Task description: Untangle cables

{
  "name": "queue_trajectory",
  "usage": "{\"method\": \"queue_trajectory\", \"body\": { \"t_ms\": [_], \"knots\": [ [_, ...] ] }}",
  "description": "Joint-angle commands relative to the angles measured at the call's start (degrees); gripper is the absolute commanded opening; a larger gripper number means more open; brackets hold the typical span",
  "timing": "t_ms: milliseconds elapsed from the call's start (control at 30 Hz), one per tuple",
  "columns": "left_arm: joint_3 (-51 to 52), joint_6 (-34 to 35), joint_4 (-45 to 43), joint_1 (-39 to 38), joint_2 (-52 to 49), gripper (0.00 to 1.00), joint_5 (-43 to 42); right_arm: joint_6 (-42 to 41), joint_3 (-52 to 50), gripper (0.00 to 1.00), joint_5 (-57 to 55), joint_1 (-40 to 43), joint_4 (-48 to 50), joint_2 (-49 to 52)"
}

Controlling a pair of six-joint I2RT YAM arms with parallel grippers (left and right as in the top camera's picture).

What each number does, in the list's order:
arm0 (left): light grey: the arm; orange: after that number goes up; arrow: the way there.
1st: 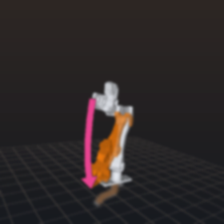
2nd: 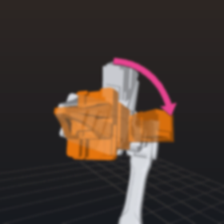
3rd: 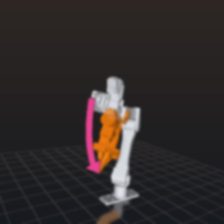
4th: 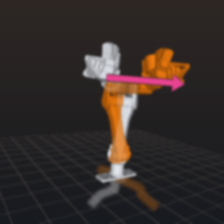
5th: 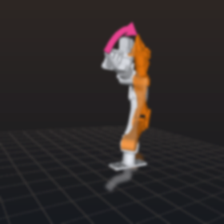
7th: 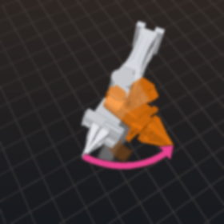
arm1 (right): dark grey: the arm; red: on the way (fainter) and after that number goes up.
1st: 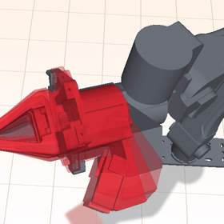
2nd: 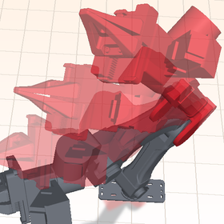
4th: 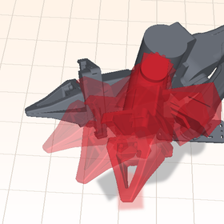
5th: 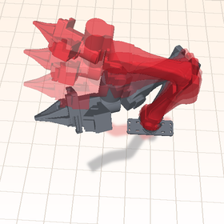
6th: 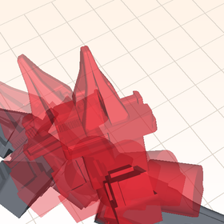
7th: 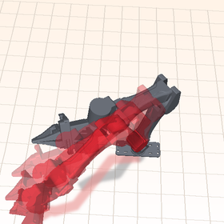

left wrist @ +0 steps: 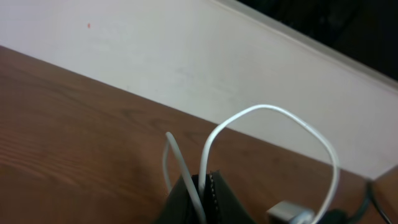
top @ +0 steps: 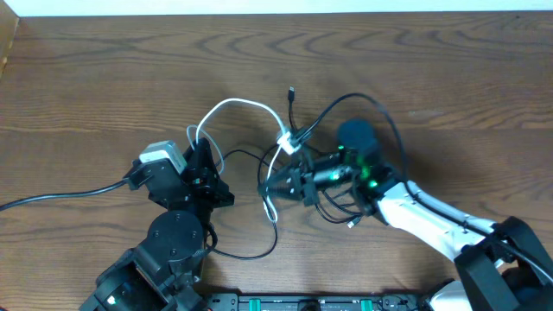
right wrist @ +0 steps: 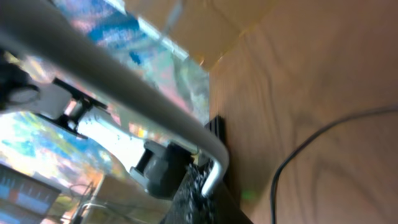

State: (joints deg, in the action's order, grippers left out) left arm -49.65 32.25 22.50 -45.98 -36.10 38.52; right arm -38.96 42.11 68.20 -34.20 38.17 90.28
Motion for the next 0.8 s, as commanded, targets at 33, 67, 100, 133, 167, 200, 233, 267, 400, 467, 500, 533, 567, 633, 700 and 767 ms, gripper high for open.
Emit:
{"method": "queue_trajectory", "body": {
  "t_ms": [33, 67, 100, 133, 167, 200, 233, 267, 400, 467, 500, 533, 567, 633, 700, 767],
  "knots": [
    [-1.3, 2.6, -1.4, 0.0, 0.3, 0.08, 2.7, -17.2, 0.3, 0.01, -3.5, 1.5, 12.9, -3.4],
    [-1.3, 2.6, -1.8, 0.0, 0.3, 0.08, 2.7, -19.9, 0.3, 0.02, -5.8, 0.9, 14.7, -3.4],
    [-1.3, 2.6, -2.0, 0.0, 0.3, 0.08, 2.7, -21.3, 0.3, 0.02, -8.0, 0.1, 14.8, -3.4],
    [-1.3, 2.6, -2.1, 0.0, 0.4, 0.08, 2.7, -21.2, 0.3, 0.01, -9.8, -1.0, 13.4, -3.4],
    [-1.3, 2.6, -2.1, 0.0, 0.4, 0.08, 2.7, -20.4, 0.3, 0.02, -11.8, -2.6, 11.0, -3.3],
    [-1.3, 2.6, -2.1, 0.0, 0.4, 0.08, 2.7, -19.1, 0.3, 0.01, -12.9, -3.9, 9.4, -3.3],
    [-1.3, 2.6, -2.0, 0.0, 0.4, 0.08, 2.7, -17.6, 0.3, 0.02, -13.5, -5.0, 8.5, -3.3],
    [-1.3, 2.6, -1.9, 0.0, 0.4, 0.08, 2.7, -15.0, 0.3, 0.02, -13.6, -6.0, 8.7, -3.3],
    [-1.3, 3.5, -2.0, 0.0, 0.4, 0.08, 3.0, -2.1, 0.3, 0.01, -19.4, -7.5, 2.6, -3.6],
    [-1.3, 6.4, -1.5, 0.0, 0.4, 0.08, 4.0, 2.7, 0.3, 0.02, -25.2, -7.2, -5.7, -4.3],
    [-1.3, 8.4, -0.8, 0.0, 0.4, 0.08, 4.7, 5.9, 0.3, 0.02, -27.4, -6.9, -10.4, -5.0],
    [-1.3, 10.2, 0.1, 0.0, 0.4, 0.08, 5.6, 8.3, 0.3, 0.02, -28.8, -6.6, -14.3, -5.8],
    [-1.3, 12.2, 1.2, 0.0, 0.4, 0.08, 6.6, 10.5, 0.3, 0.01, -29.7, -6.2, -17.9, -6.7],
    [-1.3, 18.1, 4.2, 0.0, 0.3, 0.08, 8.6, 14.6, 0.3, 0.02, -30.6, -5.3, -24.6, -8.9],
    [-1.2, 26.8, 8.2, 0.0, 0.3, 0.07, 8.9, 18.6, 0.3, 0.02, -30.8, -4.0, -31.0, -12.1],
    [-1.2, 35.0, 11.8, 0.0, 0.2, 0.08, 8.0, 20.3, 0.3, 0.01, -30.8, -2.6, -35.9, -15.7]
  ]
}}
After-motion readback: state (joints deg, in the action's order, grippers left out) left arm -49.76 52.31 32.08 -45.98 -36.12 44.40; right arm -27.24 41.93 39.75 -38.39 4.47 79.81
